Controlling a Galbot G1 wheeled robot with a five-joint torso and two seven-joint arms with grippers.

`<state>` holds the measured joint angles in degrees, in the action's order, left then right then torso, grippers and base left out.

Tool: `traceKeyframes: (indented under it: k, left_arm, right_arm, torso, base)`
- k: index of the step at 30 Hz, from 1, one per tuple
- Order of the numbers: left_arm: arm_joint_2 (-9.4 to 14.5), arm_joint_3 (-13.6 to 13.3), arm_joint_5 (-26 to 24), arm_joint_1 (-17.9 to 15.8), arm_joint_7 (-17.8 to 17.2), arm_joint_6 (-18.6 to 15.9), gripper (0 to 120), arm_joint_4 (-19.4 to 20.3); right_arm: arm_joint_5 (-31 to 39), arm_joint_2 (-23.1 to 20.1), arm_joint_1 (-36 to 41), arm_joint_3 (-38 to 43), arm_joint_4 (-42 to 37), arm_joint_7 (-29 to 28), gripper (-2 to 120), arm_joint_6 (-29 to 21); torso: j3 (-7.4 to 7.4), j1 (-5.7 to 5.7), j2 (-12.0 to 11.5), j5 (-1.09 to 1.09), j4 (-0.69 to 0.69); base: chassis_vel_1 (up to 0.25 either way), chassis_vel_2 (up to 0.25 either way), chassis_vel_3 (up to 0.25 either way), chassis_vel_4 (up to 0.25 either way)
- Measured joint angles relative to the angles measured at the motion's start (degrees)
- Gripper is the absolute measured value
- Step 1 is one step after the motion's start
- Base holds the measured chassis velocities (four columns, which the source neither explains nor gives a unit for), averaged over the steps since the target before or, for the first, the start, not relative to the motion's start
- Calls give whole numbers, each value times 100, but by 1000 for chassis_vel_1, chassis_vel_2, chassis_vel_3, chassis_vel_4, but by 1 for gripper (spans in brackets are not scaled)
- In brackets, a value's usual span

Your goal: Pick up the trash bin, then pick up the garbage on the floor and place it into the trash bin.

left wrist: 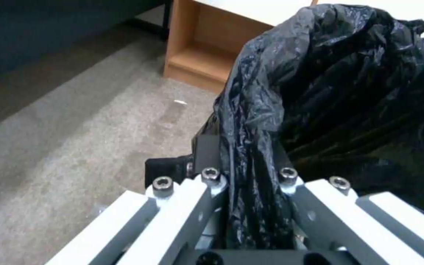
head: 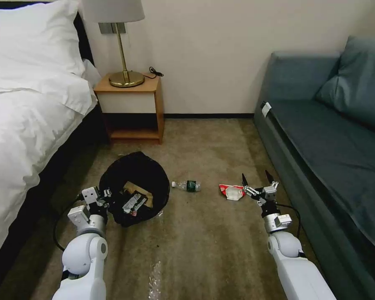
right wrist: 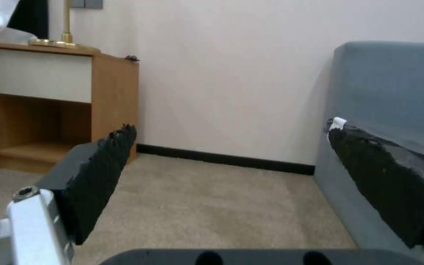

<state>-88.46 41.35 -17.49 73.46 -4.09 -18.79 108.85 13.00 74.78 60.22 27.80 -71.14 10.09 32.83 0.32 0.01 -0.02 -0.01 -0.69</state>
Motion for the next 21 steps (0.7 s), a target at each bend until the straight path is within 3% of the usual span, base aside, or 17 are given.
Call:
traceKeyframes:
  k: [21]
  left_arm:
    - [33,41,-71,-7,-2,11,4,3]
  right_arm:
    - [-35,-69,-54,-100,276,105,98,67]
  torso:
    - [0,0,0,0,1]
  base:
    - [-74,61,67,-68]
